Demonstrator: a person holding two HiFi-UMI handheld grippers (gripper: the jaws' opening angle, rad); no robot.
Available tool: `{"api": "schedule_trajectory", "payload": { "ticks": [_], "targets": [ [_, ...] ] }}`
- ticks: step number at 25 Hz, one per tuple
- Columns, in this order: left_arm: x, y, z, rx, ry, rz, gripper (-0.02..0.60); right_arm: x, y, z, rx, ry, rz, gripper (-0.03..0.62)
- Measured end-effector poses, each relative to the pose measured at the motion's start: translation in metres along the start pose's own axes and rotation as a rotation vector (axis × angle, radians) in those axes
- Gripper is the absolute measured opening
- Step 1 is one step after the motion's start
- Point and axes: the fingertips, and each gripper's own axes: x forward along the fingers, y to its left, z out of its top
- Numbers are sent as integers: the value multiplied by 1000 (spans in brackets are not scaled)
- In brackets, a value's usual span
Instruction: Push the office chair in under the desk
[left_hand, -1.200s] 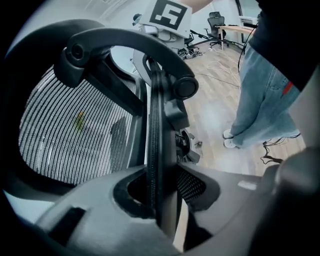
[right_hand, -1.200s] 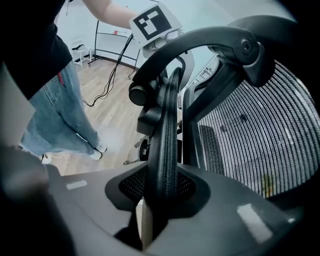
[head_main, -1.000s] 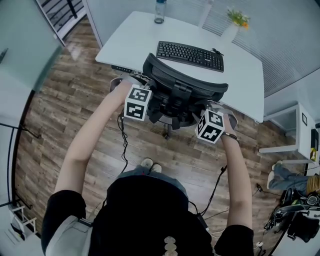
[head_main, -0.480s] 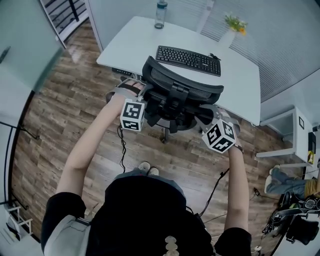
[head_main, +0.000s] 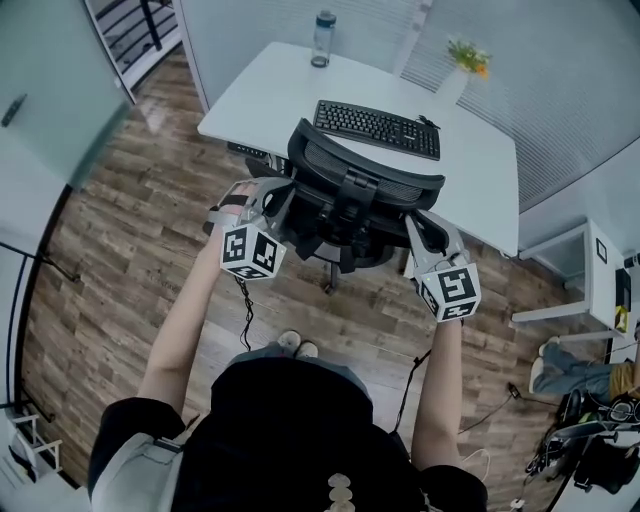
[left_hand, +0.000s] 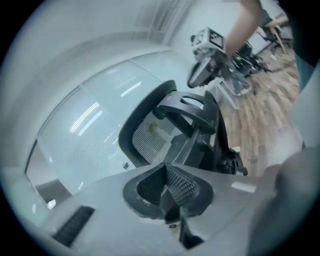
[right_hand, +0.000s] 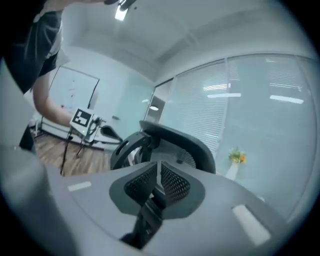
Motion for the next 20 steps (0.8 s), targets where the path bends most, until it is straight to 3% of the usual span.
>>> {"api": "schedule_trajectory", "payload": {
  "ticks": [4,8,10,14,20],
  "targets": [
    [-17,37,13,-436,-115,133,8,-8,-21,15,188,-167,-149,9],
    [-30,69,24,-671,-248,259,8,-22,-36,18,290,-261,-302,9],
    [-28,74,21,-733,-271,278,8,-31,-43,13,331,-287,-375,9],
    [-17,67,13,-764,-262,272,8,-44,-49,-1,372,-289,-464,9],
    [-10,51,15,-806,-264,227,8,-49,-47,-11,385,-275,-481,9]
  ]
}}
